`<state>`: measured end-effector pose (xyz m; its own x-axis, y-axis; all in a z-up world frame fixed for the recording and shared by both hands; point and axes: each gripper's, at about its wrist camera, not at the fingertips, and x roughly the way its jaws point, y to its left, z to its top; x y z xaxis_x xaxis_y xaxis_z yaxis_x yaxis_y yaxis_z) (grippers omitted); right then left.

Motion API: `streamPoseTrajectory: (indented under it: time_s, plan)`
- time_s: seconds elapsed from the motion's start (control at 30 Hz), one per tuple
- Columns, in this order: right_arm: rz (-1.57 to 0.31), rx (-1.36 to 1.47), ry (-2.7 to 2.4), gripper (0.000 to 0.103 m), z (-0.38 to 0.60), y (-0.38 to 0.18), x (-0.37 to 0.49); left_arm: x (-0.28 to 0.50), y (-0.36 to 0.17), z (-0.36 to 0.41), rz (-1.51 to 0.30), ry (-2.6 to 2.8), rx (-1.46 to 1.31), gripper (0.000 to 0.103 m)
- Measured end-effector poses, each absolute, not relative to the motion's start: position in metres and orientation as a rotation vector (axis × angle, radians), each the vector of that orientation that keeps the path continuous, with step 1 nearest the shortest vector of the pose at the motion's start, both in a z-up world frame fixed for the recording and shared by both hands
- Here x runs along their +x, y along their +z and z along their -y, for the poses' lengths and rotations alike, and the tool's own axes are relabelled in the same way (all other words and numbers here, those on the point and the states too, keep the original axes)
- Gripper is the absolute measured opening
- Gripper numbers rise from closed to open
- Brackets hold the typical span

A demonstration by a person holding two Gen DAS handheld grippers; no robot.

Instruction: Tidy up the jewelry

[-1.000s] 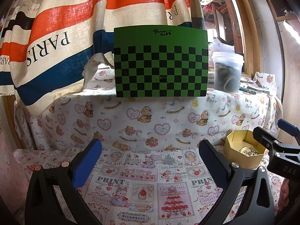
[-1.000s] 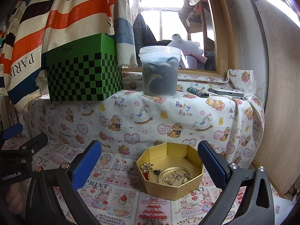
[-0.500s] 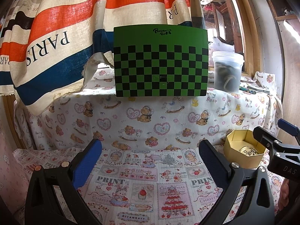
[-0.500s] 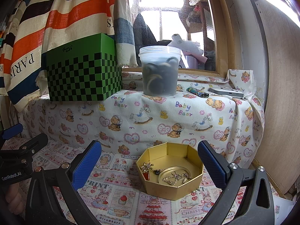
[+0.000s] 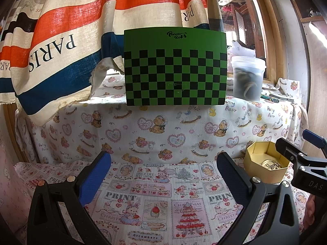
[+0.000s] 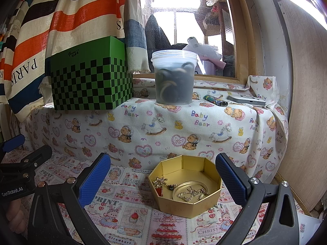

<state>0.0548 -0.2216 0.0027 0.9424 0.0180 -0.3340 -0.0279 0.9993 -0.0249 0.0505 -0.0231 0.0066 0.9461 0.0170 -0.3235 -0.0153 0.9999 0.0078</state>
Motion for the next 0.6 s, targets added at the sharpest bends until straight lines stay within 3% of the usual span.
streamPoseTrajectory:
  time_s: [0.6]
  plan:
    - [-0.342, -0.031, 0.024, 0.103, 0.2207, 0.0024, 0.0552, 0.0511, 0.0064, 0.0232, -0.333, 0.015, 0.008, 0.102]
